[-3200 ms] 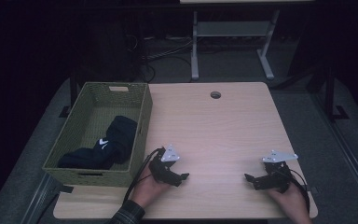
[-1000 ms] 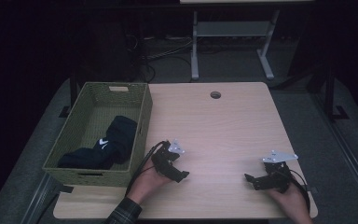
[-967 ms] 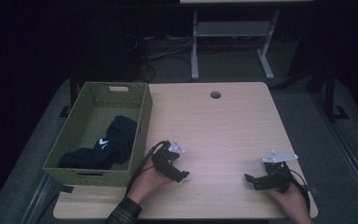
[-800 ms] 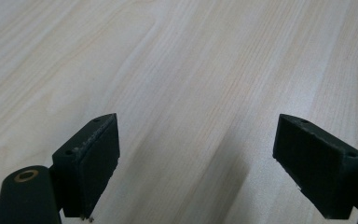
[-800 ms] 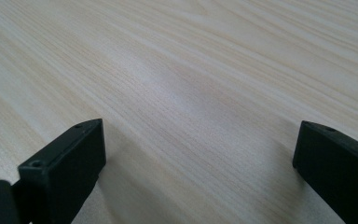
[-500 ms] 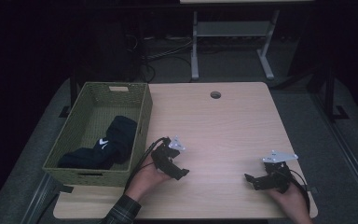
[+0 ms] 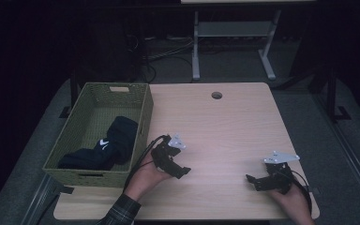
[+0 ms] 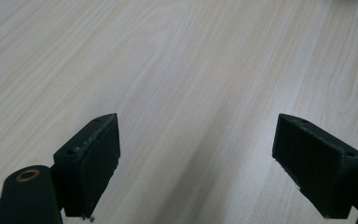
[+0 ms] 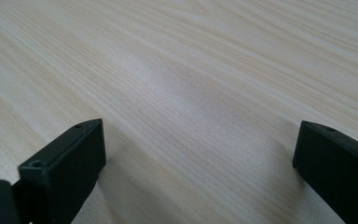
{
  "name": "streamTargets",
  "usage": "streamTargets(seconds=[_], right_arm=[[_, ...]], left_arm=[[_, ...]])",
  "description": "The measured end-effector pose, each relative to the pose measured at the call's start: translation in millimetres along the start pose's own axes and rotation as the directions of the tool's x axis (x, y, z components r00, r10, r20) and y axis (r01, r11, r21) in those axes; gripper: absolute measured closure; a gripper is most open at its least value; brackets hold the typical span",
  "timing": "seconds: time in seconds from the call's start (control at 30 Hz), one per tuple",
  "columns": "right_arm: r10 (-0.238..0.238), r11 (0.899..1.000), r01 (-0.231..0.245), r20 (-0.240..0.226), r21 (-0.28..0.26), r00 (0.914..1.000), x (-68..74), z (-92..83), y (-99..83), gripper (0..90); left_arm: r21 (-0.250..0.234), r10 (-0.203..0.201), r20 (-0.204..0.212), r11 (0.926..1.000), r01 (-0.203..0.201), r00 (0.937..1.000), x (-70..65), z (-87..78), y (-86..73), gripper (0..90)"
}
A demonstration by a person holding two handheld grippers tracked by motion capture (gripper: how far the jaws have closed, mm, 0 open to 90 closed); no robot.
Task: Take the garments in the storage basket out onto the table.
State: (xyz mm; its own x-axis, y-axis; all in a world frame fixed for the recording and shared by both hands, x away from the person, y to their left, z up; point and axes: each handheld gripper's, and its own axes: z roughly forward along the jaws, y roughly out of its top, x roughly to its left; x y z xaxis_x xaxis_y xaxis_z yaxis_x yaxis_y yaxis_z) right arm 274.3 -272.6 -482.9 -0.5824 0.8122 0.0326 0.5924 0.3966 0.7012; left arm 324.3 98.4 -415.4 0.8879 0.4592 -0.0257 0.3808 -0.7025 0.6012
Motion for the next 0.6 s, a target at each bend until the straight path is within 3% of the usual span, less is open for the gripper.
streamTargets(seconds=[0.2,0.6], right_arm=[[0.0,1.0,0.0,0.0,0.0,1.0,0.0,0.0,0.0,2.2],[0.001,1.0,-0.001,-0.002,-0.001,1.0,0.1,0.0,0.0,2.2]], left_arm=[[-0.014,-0.014,-0.002,0.9998,0.014,0.9999,0.5,-2.5,2.7,19.5],[-0.015,0.008,-0.025,0.9998,-0.008,0.9997,3.0,-13.2,13.1,14.7]])
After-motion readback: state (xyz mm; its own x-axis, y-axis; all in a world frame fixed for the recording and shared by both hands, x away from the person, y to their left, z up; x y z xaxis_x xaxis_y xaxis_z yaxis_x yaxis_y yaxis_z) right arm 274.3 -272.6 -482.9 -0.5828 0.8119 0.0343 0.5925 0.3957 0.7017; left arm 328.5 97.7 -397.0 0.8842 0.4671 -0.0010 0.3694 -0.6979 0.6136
